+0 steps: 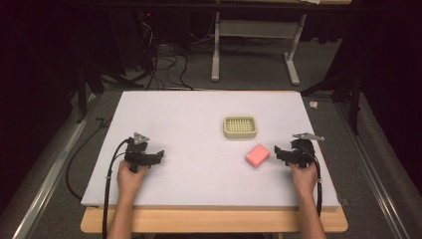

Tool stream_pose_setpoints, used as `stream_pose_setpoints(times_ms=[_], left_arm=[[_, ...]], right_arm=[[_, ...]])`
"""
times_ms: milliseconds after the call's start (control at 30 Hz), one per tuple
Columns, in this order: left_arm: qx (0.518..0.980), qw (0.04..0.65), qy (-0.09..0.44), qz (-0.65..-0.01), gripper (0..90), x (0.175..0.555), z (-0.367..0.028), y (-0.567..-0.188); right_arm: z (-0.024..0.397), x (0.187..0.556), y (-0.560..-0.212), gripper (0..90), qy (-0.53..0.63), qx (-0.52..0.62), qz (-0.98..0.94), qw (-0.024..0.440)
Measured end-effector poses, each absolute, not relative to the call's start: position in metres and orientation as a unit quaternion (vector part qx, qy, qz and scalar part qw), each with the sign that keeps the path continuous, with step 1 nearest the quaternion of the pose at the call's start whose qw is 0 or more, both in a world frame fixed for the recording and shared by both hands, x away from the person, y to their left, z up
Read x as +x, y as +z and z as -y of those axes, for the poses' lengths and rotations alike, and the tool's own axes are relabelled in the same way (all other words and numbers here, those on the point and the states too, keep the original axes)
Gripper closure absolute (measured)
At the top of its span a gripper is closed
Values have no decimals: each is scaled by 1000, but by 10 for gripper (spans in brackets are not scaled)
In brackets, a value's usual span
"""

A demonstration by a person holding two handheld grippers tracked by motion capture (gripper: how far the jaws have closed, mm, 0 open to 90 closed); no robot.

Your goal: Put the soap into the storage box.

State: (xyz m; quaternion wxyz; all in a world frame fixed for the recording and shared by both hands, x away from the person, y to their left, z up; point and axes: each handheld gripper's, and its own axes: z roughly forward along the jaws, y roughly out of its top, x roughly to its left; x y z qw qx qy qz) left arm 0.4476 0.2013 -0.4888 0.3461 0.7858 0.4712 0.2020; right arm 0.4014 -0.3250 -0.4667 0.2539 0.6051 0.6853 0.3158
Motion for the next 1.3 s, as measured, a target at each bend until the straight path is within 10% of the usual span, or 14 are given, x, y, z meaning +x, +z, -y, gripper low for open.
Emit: stream_pose_setpoints(times_ms=[1300], left_arm=[[786, 346, 202, -471, 175, 448, -201, -489]], right_arm=[[302, 354, -463, 130, 375, 530, -722, 241]])
